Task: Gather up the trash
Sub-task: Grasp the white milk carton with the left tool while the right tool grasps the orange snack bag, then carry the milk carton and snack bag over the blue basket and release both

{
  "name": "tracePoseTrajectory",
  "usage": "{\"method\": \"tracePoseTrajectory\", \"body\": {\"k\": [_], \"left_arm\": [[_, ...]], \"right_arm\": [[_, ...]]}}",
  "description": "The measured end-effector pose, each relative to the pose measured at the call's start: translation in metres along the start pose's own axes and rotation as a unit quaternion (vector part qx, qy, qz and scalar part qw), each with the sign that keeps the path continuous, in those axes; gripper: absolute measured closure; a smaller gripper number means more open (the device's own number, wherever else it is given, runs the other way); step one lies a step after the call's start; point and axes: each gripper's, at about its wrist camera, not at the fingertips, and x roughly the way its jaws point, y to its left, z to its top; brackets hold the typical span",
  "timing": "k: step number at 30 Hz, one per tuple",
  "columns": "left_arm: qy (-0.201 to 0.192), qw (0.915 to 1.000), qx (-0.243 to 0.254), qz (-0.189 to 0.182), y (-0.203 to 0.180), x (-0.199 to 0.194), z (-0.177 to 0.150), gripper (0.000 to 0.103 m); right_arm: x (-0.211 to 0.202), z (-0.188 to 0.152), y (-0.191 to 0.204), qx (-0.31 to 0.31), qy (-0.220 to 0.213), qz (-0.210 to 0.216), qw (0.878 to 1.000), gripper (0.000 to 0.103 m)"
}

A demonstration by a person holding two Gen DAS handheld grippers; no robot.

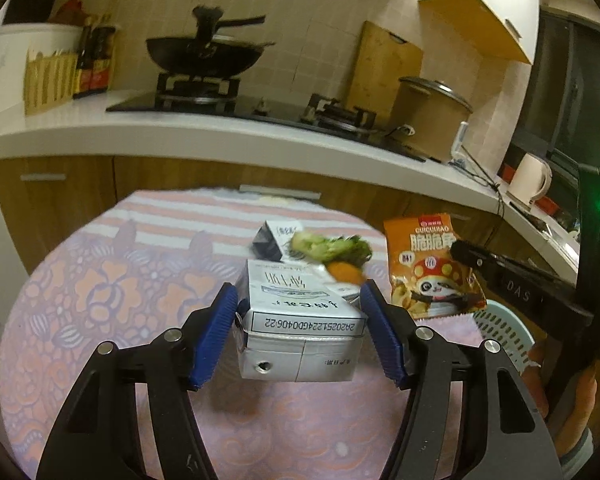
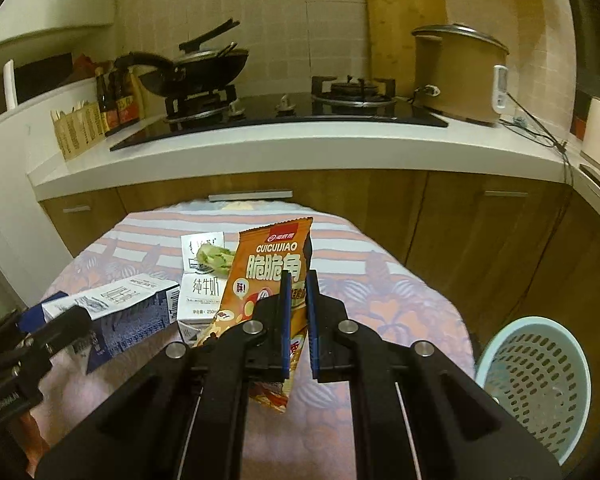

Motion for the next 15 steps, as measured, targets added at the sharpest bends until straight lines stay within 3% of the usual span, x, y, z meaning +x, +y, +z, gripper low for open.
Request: {"method": "tracePoseTrajectory", "body": {"k": [5, 15], "left_arm": [[-0.028, 0.9994, 0.014, -0.013, -0.017, -0.018, 0.012, 0.043], [-0.028, 0.9942, 0.041, -0.096, -0.078, -0.020, 0.031, 0.044]], "right_arm": [[-0.019, 0.000, -0.017, 0.012, -0.014, -0.005, 1.000, 0.098], [-0.053, -0.009, -0.062, 0.042, -0.030, -0.029, 0.998, 0.098]]}}
